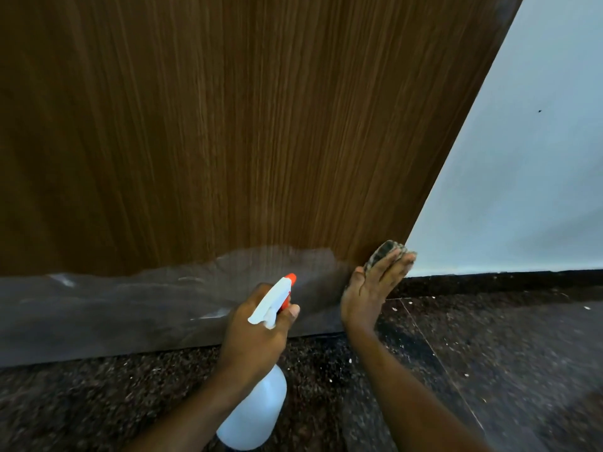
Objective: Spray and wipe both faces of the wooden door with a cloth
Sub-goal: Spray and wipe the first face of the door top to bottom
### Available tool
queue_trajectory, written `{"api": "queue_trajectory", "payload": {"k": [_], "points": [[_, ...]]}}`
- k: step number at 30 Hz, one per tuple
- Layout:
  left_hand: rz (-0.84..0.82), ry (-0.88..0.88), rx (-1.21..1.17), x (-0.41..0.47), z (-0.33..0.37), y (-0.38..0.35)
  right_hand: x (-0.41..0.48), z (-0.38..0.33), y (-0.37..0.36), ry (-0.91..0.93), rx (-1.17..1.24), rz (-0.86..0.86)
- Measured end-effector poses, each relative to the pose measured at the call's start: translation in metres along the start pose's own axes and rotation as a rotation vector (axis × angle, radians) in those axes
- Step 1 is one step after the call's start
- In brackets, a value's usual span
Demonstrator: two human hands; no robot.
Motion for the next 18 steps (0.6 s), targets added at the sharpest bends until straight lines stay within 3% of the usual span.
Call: {"api": "queue_trajectory", "payload": {"k": [1, 2, 5, 7, 9, 11, 14, 15, 18], "points": [[0.003, 0.004, 0.007, 0.001, -0.001, 0.002, -0.001, -0.008, -0.004, 0.025, -0.029, 0.0], [0.009, 0.008, 0.016, 0.001, -0.002, 0.005, -0.009, -0.019, -0.011, 0.173, -0.096, -0.036], [0.024, 0.016, 0.015, 0.0, -0.001, 0.009, -0.063, -0.025, -0.043, 0.943, -0.436, -0.118], [0.04, 0.037, -0.015, -0.004, -0.002, 0.014, -0.072, 0.004, -0.044, 1.145, -0.582, -0.117], [0.046, 0.034, -0.011, -0.006, -0.002, 0.022, -0.063, 0.024, -0.032, 1.126, -0.633, -0.095], [0.06, 0.042, 0.007, -0.006, -0.004, 0.035, -0.051, 0.024, -0.021, 0.968, -0.576, -0.113], [0.093, 0.084, 0.002, -0.007, -0.008, 0.055, -0.032, -0.025, -0.009, 0.64, -0.371, 0.007], [0.109, 0.094, -0.003, -0.008, -0.01, 0.062, -0.033, -0.049, -0.012, 0.609, -0.324, 0.036], [0.124, 0.085, 0.018, -0.01, -0.009, 0.072, -0.066, -0.103, -0.034, 0.943, -0.389, 0.041]]}}
Point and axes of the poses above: each hand's wrist, its own x-axis towards the middle knuckle, its own y-axis out of the back of the hand, z = x × y, the point moved 9 cm from there along x, towards the middle knuckle, and after that the axes turned 11 degrees about -x, right-handed, at the moved point
